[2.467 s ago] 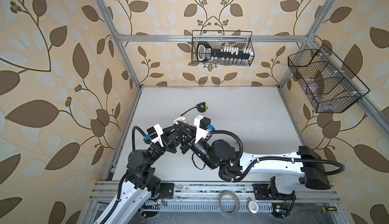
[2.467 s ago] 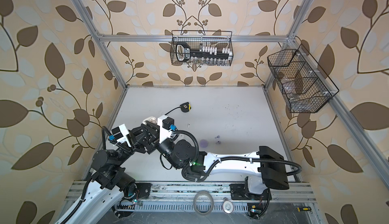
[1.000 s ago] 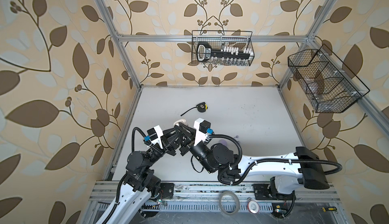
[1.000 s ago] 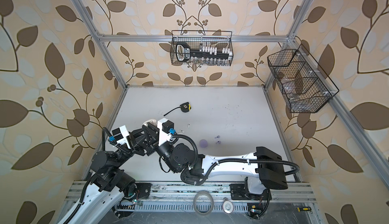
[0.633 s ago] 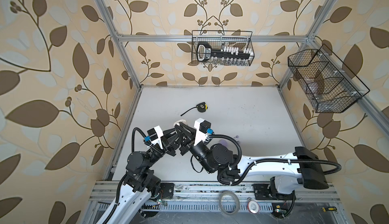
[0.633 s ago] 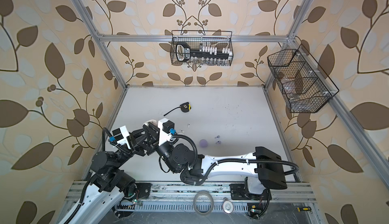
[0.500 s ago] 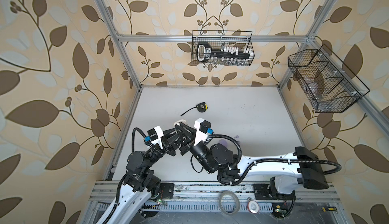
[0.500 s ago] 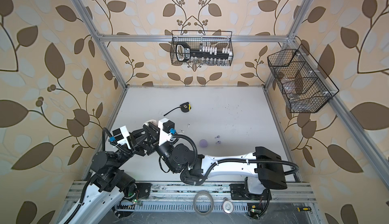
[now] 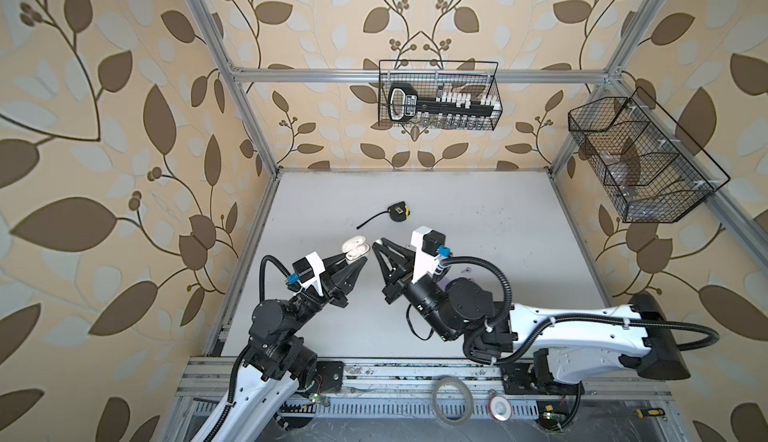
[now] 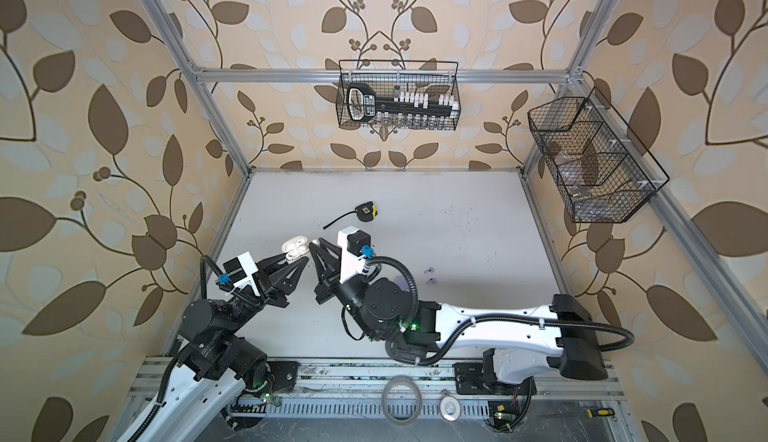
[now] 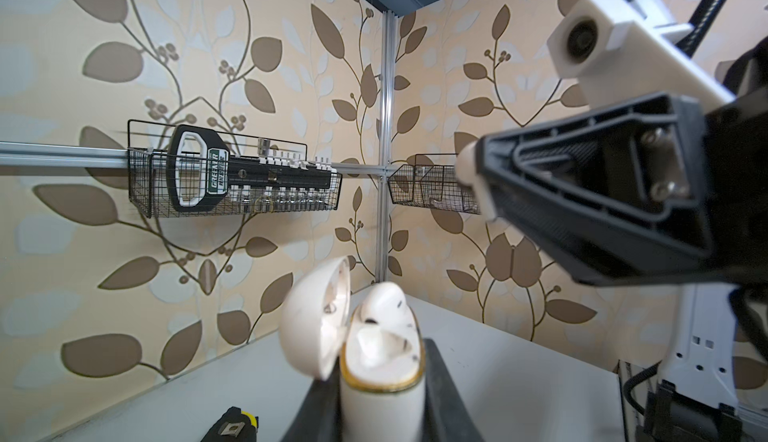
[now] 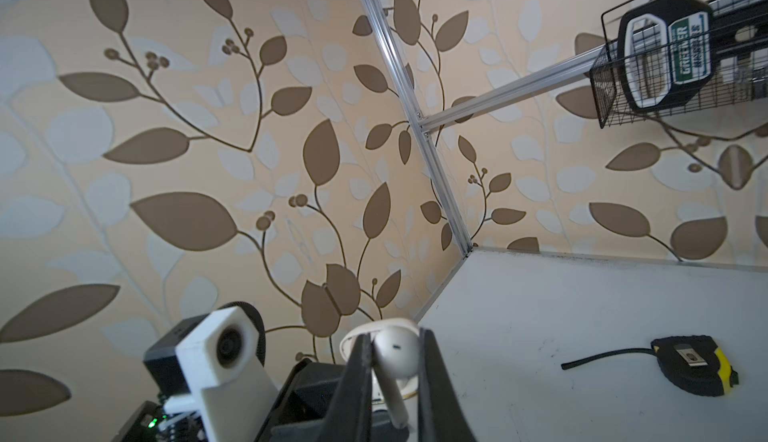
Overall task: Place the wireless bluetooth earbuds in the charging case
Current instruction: 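Carry the held earbud back over the table with the right gripper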
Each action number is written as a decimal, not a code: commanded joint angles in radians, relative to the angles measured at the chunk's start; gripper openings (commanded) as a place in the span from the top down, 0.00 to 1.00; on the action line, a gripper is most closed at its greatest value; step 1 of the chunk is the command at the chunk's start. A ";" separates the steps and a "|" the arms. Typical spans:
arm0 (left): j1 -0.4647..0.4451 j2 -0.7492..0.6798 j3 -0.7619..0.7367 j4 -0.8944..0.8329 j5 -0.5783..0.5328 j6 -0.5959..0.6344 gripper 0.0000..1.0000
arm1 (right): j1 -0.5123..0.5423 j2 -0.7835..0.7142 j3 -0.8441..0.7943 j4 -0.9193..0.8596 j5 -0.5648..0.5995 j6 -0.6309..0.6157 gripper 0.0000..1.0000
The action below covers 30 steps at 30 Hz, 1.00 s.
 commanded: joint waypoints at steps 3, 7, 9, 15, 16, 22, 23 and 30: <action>-0.001 0.084 0.030 0.021 -0.057 0.090 1.00 | -0.012 -0.153 -0.152 -0.186 0.100 0.101 1.00; -0.001 0.040 0.000 0.002 -0.086 0.099 1.00 | -0.095 -0.279 -0.328 -0.462 0.103 0.343 0.99; -0.001 0.014 0.004 -0.029 -0.077 0.096 1.00 | -0.143 -0.269 -0.363 -0.557 0.041 0.425 0.97; -0.001 -0.033 0.010 -0.116 -0.032 0.101 1.00 | -0.326 -0.097 -0.359 -0.610 -0.276 0.465 1.00; -0.001 -0.042 0.014 -0.133 -0.014 0.108 1.00 | -0.344 -0.070 -0.352 -0.606 -0.302 0.460 1.00; -0.001 -0.118 0.035 -0.249 0.005 0.156 1.00 | -0.409 0.152 -0.298 -0.602 -0.451 0.447 1.00; -0.001 -0.128 0.031 -0.255 0.001 0.159 1.00 | -0.411 0.193 -0.276 -0.610 -0.465 0.445 1.00; -0.001 -0.175 0.022 -0.296 -0.028 0.187 1.00 | -0.419 0.388 -0.215 -0.566 -0.552 0.441 1.00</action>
